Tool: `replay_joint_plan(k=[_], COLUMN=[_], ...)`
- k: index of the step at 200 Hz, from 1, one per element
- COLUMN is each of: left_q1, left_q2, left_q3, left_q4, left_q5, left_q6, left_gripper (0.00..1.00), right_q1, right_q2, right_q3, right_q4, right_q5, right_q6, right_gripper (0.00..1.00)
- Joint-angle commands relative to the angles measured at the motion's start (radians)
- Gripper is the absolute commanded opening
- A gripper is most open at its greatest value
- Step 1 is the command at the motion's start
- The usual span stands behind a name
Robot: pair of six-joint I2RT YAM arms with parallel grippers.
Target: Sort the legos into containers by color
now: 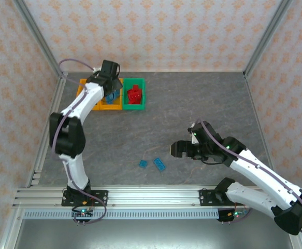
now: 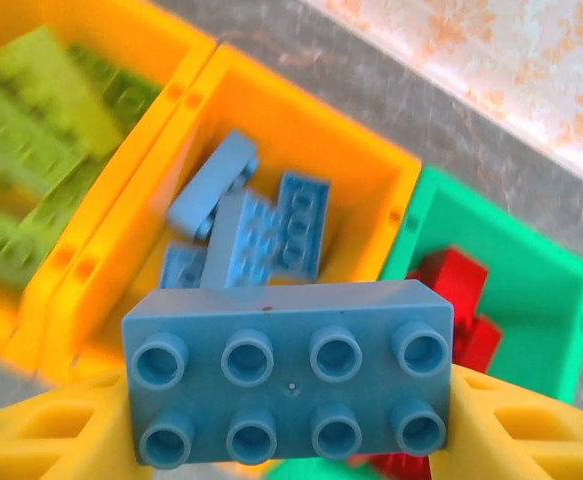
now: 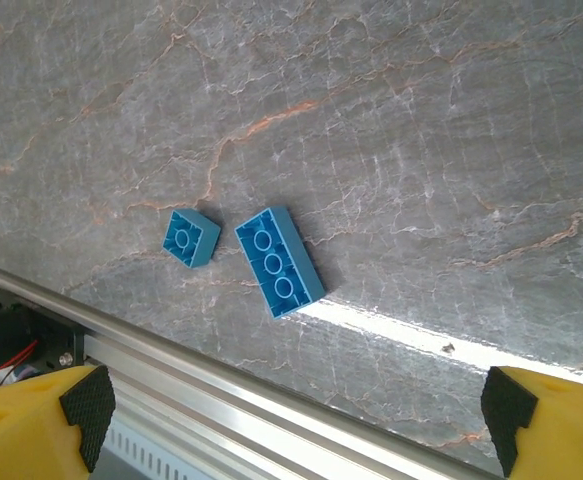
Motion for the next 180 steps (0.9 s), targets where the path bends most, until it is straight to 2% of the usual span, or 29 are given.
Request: replay_joint_plan(k=[1, 12, 38, 88, 111, 129, 149, 180], left_q1=[0.033, 0.045, 0.048, 0.048, 0.048, 0.046, 0.018, -0.139], left_q2=[0.143, 0.199, 0.258, 0.169, 0.107, 0.019, -0.162, -0.434], left_q3=[0.192, 0.279, 0.382, 0.266, 0.209, 0.116, -0.056, -0.323], left_q4=[-0.128, -0.156, -0.205, -0.141, -0.138, -0.114, -0.066, -0.037], left_q5=[0.071, 0.090, 0.095, 0.087, 0.094, 0.150, 0.197, 0.135], left_q6=[0.055, 0.048, 0.040, 0.035, 0.034, 0.011, -0.037, -0.015], left_gripper=[0.54, 0.60, 0.65, 0.87, 0.89, 0.86, 0.85, 0.83], right_q1=[0.001, 0.001, 0.001, 0.001, 0.001, 0.001, 0.001, 0.001], right_q2=[-0.008, -0.015, -0.037, -0.048, -0.042, -0.041, -0.042, -0.042], right_q3=[0.041, 0.043, 0.036, 0.035, 0.035, 0.028, 0.019, 0.016], right_q4=[-0.010, -0.017, -0.024, -0.018, -0.009, -0.002, 0.006, 0.015], right_q5=[0.040, 0.042, 0.059, 0.062, 0.059, 0.070, 0.107, 0.185], right_q6=[0.011, 0.016, 0.028, 0.037, 0.039, 0.043, 0.066, 0.102], right_gripper=[0.97, 0.96, 0.97, 0.97, 0.97, 0.97, 0.97, 0.99])
